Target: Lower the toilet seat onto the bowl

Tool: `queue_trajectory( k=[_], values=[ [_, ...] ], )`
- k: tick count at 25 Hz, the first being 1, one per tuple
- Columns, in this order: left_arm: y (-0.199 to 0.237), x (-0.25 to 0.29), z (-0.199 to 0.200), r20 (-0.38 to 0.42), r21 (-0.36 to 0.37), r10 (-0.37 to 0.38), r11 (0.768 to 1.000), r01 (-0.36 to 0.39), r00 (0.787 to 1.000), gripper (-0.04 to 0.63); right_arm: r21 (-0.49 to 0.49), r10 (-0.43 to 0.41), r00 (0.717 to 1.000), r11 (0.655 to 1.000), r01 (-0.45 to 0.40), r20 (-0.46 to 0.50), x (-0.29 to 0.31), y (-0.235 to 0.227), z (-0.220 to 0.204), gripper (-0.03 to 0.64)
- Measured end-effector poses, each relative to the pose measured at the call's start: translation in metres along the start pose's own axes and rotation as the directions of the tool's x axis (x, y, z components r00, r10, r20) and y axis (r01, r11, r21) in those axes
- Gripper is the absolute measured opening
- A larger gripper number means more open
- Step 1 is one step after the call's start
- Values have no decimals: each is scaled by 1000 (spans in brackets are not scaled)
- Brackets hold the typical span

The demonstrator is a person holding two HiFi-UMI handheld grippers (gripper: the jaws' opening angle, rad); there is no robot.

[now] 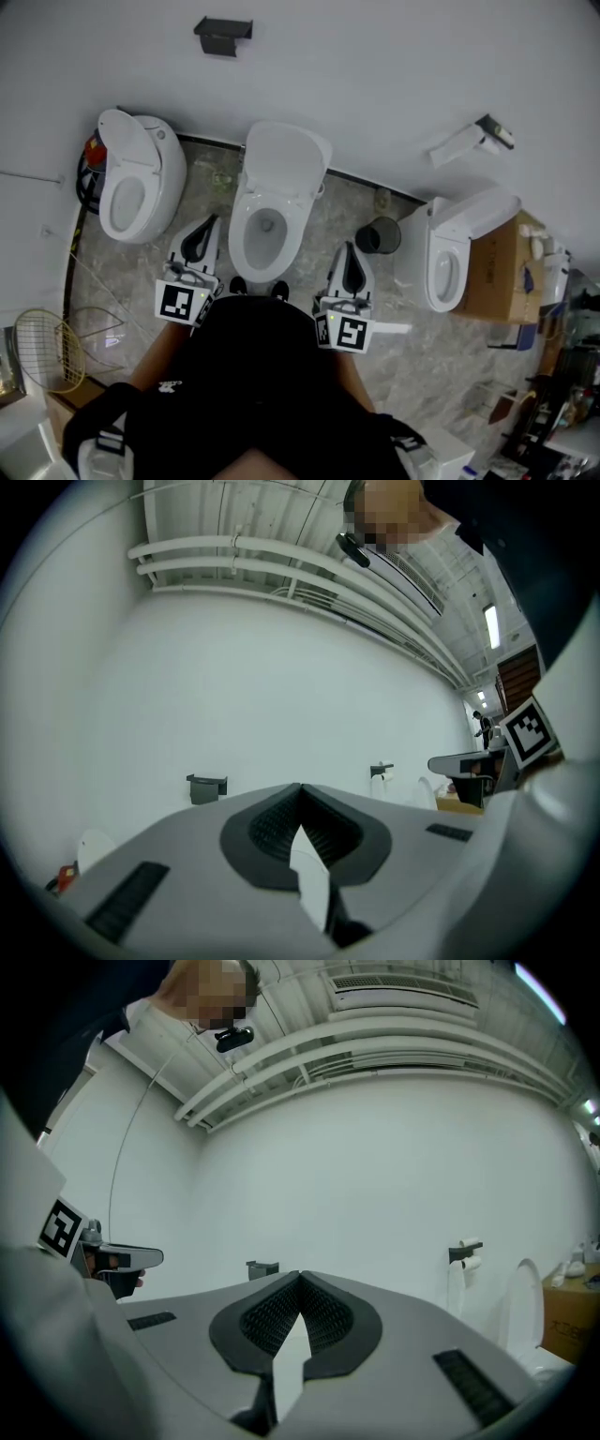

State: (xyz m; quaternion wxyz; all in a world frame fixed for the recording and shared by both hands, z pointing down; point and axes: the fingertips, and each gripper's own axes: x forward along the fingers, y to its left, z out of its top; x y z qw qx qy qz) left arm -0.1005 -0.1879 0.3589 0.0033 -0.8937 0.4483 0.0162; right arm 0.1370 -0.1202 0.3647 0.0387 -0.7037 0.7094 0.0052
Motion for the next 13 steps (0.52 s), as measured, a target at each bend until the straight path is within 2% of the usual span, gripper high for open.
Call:
queue_trajectory(
  k=[4, 13],
  values=[
    [-4, -5, 4, 1, 18, -1, 1000, 1, 1000, 6, -29, -6, 1000, 1000, 6, 8, -6, 0, 4, 18],
    [-8, -11, -1, -7, -2, 17, 1000, -17, 1000, 6, -63, 6, 1000, 998, -4, 23, -7, 2, 12, 18]
  ],
)
